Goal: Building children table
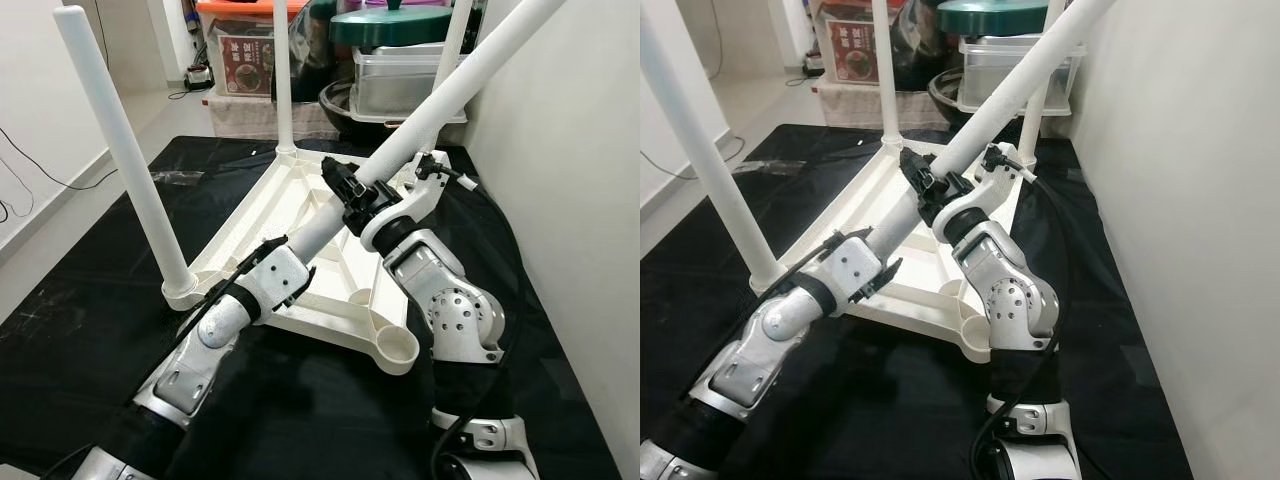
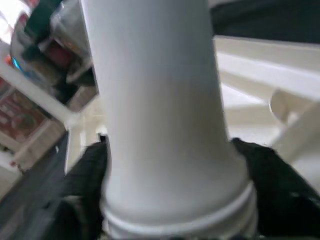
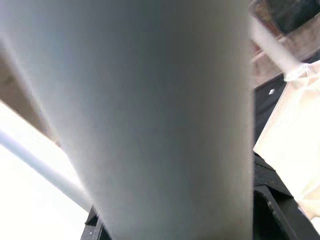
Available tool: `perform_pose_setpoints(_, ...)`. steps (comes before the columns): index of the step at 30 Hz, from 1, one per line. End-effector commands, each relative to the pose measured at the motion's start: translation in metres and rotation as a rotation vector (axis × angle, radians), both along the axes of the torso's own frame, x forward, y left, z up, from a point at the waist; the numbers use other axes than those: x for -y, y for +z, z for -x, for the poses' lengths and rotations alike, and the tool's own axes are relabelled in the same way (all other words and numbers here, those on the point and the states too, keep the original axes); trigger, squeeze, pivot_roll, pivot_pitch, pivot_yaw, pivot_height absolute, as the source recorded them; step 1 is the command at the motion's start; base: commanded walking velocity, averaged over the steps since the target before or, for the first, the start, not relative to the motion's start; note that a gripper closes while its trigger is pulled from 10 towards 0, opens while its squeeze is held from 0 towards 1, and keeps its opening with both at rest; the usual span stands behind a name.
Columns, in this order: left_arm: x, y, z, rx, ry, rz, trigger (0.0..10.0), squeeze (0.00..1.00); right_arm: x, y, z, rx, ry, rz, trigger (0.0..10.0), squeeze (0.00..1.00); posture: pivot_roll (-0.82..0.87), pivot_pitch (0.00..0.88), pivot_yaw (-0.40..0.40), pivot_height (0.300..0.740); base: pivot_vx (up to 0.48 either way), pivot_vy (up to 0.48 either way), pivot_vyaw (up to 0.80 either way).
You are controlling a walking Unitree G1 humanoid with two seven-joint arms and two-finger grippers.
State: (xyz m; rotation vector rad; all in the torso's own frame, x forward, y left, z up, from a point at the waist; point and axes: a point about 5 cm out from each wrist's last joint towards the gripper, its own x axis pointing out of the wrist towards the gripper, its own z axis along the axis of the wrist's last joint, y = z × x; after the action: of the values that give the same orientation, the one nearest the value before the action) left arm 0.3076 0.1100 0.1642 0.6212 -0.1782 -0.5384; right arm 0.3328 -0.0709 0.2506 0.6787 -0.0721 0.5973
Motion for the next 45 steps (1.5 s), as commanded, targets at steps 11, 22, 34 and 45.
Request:
perform_pose_setpoints(11, -0.017, 0.019, 0.027, -0.014, 0.063, 0.145, 10.0, 0.00, 0.042, 0.040, -0.032, 0.291, -0.169, 0.210, 0.0, 0.00, -0.01, 0.000, -0.036, 0.740, 0.000, 0.000, 0.00)
perform_pose_setpoints(22, -0.042, -0.035, 0.053, -0.360, 0.353, 0.273, 10.0, 0.00, 0.085, 0.076, -0.052, 0.379, -0.246, 0.196, 10.0, 0.00, 0.01, 0.000, -0.056, 0.740, 0.000, 0.000, 0.00)
perform_pose_setpoints(34, -0.039, -0.022, 0.054, -0.394, 0.352, 0.344, 10.0, 0.00, 0.070, 0.056, -0.058, 0.303, -0.172, 0.318, 10.0, 0.00, 0.00, 0.000, -0.044, 0.740, 0.000, 0.000, 0.00)
perform_pose_setpoints(45, -0.039, -0.021, 0.056, -0.386, 0.345, 0.359, 10.0, 0.00, 0.064, 0.066, -0.052, 0.342, -0.027, 0.301, 10.0, 0.00, 0.00, 0.000, -0.040, 0.740, 0.000, 0.000, 0.00)
